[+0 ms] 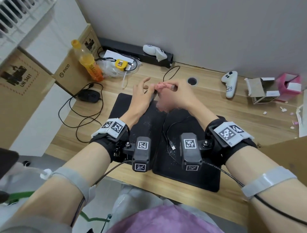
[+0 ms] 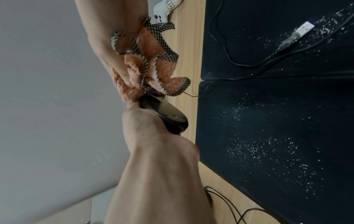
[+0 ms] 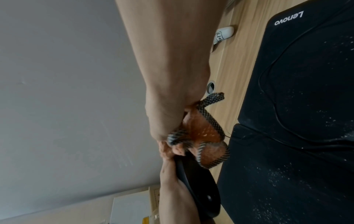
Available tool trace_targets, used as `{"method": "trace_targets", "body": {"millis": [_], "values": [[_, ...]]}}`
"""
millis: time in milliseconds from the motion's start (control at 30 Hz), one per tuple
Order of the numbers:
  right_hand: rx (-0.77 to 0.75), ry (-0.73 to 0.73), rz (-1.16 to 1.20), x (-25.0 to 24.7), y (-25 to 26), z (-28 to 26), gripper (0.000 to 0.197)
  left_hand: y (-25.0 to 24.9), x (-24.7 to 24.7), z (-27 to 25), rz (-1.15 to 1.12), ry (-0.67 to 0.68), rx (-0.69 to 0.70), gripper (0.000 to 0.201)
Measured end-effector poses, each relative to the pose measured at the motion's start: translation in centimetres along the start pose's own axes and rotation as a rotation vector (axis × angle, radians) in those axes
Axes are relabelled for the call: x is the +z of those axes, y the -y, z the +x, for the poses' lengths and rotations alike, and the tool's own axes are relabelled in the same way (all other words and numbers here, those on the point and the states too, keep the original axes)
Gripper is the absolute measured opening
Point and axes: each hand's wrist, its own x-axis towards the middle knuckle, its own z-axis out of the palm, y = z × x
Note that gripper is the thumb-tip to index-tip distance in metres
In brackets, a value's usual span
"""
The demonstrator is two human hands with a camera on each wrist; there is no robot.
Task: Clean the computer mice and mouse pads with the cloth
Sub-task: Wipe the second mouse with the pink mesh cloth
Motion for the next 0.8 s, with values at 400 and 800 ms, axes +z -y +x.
{"method": "trace_targets", "body": {"millis": [400,800], "values": [[-0.116,-0.014,-0.041,0.6,0.1,0.1,0.026,-1.0,0.2,-0.7,0.227,0.057,0.099,0.038],[-0.126,0.032,0.008,0.2,0.7,-0.4,0.028,-1.6,0.6,-0.2,0.060,-0.021,-0.014,0.045]]}}
